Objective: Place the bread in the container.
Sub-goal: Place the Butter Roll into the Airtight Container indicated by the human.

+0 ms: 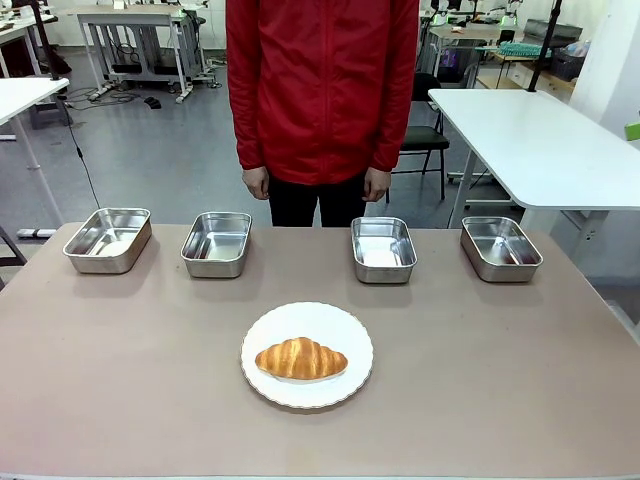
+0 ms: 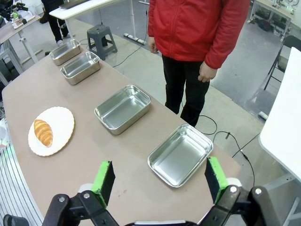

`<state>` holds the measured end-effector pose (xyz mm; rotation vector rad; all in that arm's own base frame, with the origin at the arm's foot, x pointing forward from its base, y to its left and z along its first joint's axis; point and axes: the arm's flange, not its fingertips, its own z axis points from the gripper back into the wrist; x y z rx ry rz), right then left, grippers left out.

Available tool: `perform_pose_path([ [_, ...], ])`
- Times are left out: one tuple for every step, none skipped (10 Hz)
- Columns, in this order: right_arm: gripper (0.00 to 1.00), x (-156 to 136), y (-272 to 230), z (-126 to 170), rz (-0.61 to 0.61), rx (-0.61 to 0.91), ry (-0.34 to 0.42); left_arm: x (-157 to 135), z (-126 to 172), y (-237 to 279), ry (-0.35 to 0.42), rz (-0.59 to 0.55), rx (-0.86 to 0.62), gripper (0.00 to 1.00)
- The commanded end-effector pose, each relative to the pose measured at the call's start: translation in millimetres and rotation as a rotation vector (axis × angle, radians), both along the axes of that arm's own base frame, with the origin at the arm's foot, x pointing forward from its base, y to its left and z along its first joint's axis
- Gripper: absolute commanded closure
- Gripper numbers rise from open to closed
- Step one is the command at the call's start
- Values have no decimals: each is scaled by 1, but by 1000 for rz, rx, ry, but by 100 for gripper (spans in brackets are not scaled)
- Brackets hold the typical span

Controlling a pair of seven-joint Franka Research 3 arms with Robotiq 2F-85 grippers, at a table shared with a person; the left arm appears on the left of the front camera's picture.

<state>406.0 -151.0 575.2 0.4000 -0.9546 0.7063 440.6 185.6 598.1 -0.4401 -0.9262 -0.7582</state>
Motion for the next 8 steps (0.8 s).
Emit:
perform_pose_path([
  [0,1,0,0,5,8,-8,-1,1,0,-2,1,-1,0],
  [0,1,0,0,5,8,-8,-1,1,0,-2,1,-1,0],
  [0,1,0,0,5,8,-8,-1,1,0,-2,1,-1,0],
  [0,1,0,0,5,8,-8,-1,1,0,-2,1,-1,0],
  [0,1,0,0,5,8,-8,-1,1,0,-2,1,-1,0],
  [0,1,0,0,5,8,-8,-1,1,0,-2,1,-1,0],
  [0,1,0,0,5,8,-8,-1,1,0,-2,1,-1,0],
  [0,1,0,0,5,8,-8,-1,1,0,-2,1,-1,0],
])
